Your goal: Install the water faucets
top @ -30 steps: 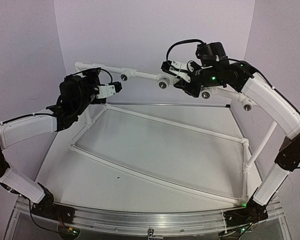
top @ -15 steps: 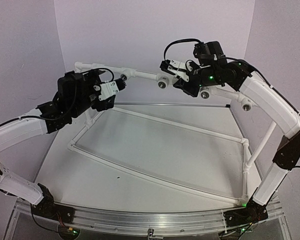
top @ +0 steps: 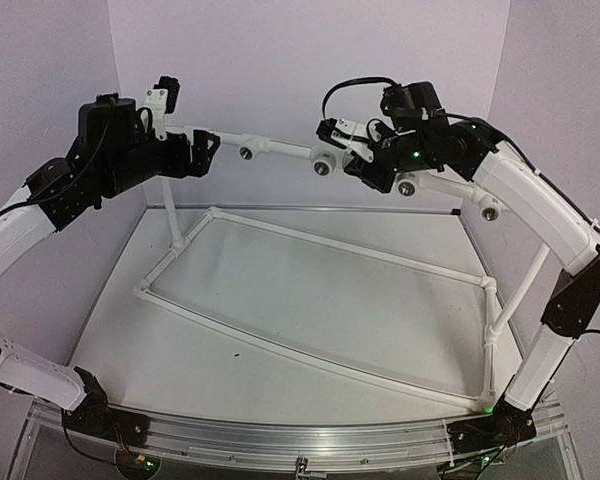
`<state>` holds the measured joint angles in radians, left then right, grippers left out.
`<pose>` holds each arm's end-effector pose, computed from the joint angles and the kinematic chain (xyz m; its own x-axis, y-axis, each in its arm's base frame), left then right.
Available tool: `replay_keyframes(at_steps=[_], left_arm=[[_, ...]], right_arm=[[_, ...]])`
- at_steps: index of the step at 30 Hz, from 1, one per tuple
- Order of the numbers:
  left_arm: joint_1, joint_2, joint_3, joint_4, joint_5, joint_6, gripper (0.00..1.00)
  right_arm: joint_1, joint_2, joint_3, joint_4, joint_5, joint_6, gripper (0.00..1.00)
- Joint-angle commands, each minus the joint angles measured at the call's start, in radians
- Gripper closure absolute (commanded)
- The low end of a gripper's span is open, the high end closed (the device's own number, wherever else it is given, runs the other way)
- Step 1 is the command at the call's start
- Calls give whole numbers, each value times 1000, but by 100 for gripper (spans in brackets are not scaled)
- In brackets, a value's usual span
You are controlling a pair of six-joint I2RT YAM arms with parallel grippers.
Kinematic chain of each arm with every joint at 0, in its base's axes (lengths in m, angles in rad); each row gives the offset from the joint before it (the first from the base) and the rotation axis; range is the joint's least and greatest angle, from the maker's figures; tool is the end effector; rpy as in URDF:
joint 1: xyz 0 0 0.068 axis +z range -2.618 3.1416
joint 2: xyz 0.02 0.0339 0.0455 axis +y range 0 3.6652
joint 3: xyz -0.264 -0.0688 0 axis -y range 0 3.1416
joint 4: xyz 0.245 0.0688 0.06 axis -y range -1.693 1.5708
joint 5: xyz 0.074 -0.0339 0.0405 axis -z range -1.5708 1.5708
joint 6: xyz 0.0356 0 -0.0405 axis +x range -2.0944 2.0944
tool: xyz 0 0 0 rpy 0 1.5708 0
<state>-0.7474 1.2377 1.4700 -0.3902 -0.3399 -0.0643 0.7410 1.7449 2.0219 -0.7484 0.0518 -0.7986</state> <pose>0.2021 -0.1711 0.4609 -0.1408 0.0479 -0.9889 0.3911 0.9203 -0.0111 0.2835 0.2569 0.4485 0.2248 -0.7640 -0.6048 -0.6866 0.3162 -0.6547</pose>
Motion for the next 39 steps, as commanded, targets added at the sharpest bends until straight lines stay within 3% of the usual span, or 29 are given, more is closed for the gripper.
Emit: replay_keyframes(at_steps=[1,4,8,15,19,22,25,29,30,34,39], left_arm=[[99,-51,61,-105,135,-458,0],[272,-49,58,-123,400,-664,0],[406,-66,-58,58,637,-860,0],[504,-118,-229,275,701,-1072,0],[606,-116,-393,577,769,-1289,4],[652,-91,-463,705,801,-1372,8],[661,-81,-469,695,815,-1322,8],[662,-91,-398,400,789,-1095,10],[662,-87,-360,292,773,-1011,10],[662,6,-250,-99,658,-735,12],[644,190,-197,-264,586,-483,16]], right_arm=[[6,74,7,47,111,272,100],[5,100,29,53,145,281,100],[-1,131,59,58,173,284,100],[-37,151,86,66,204,292,100],[-49,137,70,66,170,284,100],[-50,118,48,67,158,275,100],[-51,109,34,67,154,276,100],[-50,94,16,61,144,278,99],[-50,87,10,61,137,276,95],[-50,62,-16,62,108,275,58],[-50,36,-14,58,51,277,30]])
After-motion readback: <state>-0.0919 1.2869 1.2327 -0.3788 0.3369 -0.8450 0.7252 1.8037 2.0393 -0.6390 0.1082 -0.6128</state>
